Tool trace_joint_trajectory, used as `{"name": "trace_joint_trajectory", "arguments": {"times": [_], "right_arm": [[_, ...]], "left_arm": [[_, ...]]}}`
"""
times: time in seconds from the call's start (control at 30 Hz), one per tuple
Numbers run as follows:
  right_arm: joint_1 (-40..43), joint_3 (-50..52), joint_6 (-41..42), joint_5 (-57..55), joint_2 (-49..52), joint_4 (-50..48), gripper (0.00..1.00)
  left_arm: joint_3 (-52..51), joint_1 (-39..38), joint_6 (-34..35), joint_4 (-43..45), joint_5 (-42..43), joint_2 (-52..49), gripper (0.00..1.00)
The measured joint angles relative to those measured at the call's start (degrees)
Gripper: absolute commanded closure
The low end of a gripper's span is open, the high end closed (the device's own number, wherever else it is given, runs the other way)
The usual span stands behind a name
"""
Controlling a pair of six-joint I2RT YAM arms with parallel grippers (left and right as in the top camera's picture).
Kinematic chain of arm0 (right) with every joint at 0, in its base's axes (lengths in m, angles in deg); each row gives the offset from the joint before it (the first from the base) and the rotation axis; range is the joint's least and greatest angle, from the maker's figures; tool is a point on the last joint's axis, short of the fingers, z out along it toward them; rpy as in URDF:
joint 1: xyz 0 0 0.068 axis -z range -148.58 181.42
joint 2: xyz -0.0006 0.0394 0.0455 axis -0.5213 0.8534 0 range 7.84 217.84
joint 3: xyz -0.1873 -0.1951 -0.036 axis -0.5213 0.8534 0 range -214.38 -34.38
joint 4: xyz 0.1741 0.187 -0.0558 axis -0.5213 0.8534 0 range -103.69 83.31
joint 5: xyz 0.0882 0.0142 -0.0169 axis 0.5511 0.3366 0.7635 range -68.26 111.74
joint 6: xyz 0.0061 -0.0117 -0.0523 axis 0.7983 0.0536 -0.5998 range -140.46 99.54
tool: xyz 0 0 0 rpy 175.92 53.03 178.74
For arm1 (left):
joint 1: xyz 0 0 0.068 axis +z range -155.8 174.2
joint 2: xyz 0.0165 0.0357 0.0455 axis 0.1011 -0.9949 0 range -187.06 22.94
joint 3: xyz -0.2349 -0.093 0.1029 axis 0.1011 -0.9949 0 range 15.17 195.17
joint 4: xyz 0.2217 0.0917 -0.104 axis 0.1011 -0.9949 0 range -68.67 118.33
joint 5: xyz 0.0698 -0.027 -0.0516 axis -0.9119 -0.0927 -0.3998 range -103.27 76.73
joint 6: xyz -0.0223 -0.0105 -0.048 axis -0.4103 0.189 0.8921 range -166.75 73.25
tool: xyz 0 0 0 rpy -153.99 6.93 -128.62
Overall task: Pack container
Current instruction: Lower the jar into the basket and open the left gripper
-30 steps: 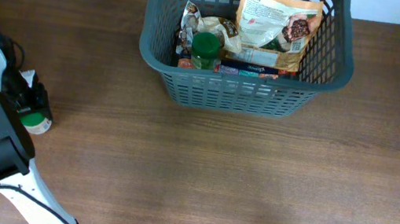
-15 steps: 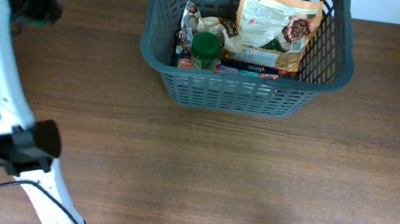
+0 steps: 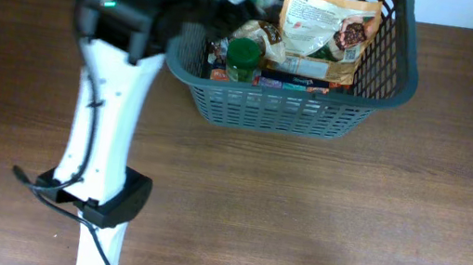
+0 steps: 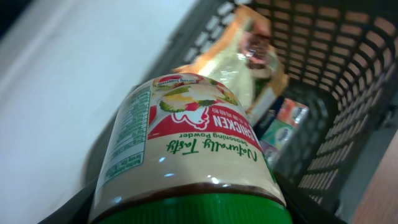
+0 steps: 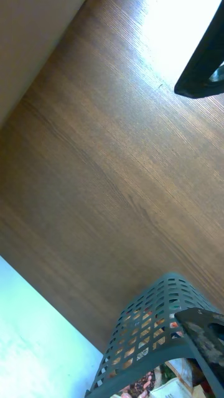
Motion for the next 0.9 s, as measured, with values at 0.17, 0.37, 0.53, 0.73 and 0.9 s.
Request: {"name": "trace_joint_trajectory", "arguments": {"times": [0.17, 0.37, 0.53, 0.73, 0.9], "right_arm": [[0.0, 0.0, 0.0, 0.0, 0.0, 0.0, 0.01], [0.0, 0.0, 0.0, 0.0, 0.0, 0.0, 0.01], [0.0, 0.0, 0.0, 0.0, 0.0, 0.0, 0.01], [0.0, 0.0, 0.0, 0.0, 0.0, 0.0, 0.01], [0.0, 0.0, 0.0, 0.0, 0.0, 0.0, 0.01]], "left_arm": [[-12.7, -2.4, -2.2, 4.5, -2.1, -0.1, 0.98], [-25.1, -2.3, -5.1, 6.2, 0.0, -0.2, 0.98], [-31.8, -2.6, -7.1, 10.5, 2.9, -0.2, 0.98], [-34.8, -2.8, -8.3, 13.4, 4.0, -0.1, 0.98], [-39.8, -3.0, -9.4, 18.8, 4.0, -0.1, 0.98]]}}
